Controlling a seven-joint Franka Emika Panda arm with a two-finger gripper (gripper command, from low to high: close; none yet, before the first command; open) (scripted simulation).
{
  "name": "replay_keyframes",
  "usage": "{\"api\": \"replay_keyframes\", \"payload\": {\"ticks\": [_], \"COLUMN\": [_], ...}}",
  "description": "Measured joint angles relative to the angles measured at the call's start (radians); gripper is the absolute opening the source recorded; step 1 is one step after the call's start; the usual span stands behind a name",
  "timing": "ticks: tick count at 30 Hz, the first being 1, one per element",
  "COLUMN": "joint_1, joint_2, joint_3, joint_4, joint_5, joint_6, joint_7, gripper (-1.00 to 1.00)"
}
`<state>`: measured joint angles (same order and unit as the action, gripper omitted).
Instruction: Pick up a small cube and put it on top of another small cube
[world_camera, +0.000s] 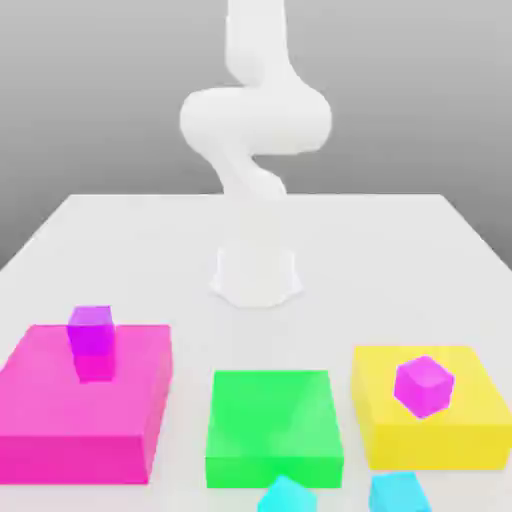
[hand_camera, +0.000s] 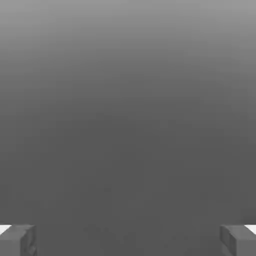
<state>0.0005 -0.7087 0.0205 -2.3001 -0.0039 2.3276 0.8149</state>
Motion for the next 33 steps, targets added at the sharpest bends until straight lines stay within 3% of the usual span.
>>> {"api": "replay_keyframes", "payload": {"ticks": [18, 28, 33], "joint_1": [0.036, 0.104, 0.144], "joint_2": [0.659, 1.021, 1.203], "joint_3": [0.138, 0.158, 0.120], "joint_4": [0.000, -0.001, 0.030], "joint_5": [-0.082, -0.127, -0.172], "joint_6": [0.199, 0.307, 0.428], "joint_7": [0.146, 0.226, 0.266], "gripper": [0.00, 0.00, 0.00]}}
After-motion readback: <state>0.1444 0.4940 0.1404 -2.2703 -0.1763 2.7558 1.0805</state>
